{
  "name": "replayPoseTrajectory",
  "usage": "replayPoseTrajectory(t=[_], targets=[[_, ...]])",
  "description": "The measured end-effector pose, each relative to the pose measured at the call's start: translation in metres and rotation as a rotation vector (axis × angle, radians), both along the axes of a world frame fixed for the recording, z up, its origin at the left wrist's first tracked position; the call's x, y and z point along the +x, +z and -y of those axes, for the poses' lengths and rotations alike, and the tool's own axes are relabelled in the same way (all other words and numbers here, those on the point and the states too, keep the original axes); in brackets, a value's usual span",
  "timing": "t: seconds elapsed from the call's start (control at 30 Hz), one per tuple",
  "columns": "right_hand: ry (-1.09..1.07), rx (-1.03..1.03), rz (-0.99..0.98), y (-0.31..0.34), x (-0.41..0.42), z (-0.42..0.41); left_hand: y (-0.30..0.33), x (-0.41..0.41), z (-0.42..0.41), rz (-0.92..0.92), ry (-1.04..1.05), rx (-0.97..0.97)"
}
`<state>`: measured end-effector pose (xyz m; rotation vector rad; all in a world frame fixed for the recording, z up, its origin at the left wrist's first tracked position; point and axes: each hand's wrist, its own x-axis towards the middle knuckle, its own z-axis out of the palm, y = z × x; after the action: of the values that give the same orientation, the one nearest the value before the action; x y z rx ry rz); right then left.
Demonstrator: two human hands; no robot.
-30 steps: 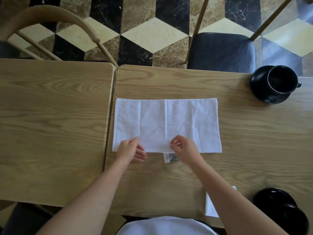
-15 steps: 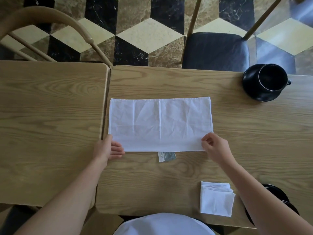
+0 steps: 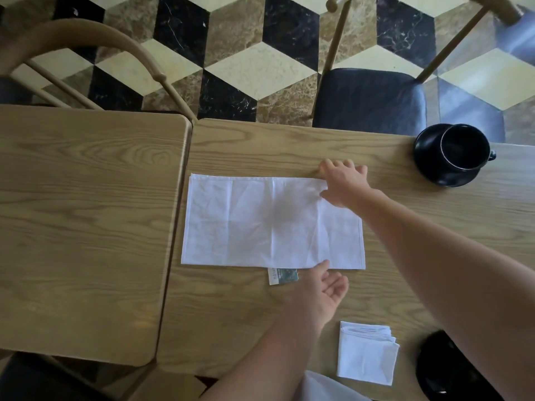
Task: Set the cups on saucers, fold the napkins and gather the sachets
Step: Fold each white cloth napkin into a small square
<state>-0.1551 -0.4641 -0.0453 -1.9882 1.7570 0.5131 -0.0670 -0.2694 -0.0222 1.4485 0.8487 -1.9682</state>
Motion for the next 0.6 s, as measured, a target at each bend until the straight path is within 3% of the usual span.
replayPoseTrajectory(t=[0.17, 0.37, 0.47, 0.6], targets=[[0.182, 0.042, -0.247, 0.014, 0.007, -0.004, -0.003, -0.005, -0.001, 0.027, -0.052, -0.005], [0.086, 0.348, 0.022, 0.071, 0.025, -0.021, 0.008, 0.005, -0.017, 0.019, 0.016, -0.099], [0.147, 0.413, 0.086, 0.111, 0.046, -0.041, 0.022, 0.014, -0.034, -0.02, 0.106, -0.188], [-0.002, 0.468, 0.339, 0.157, 0.07, -0.07, 0.043, 0.031, -0.055, -0.038, 0.115, -0.314]])
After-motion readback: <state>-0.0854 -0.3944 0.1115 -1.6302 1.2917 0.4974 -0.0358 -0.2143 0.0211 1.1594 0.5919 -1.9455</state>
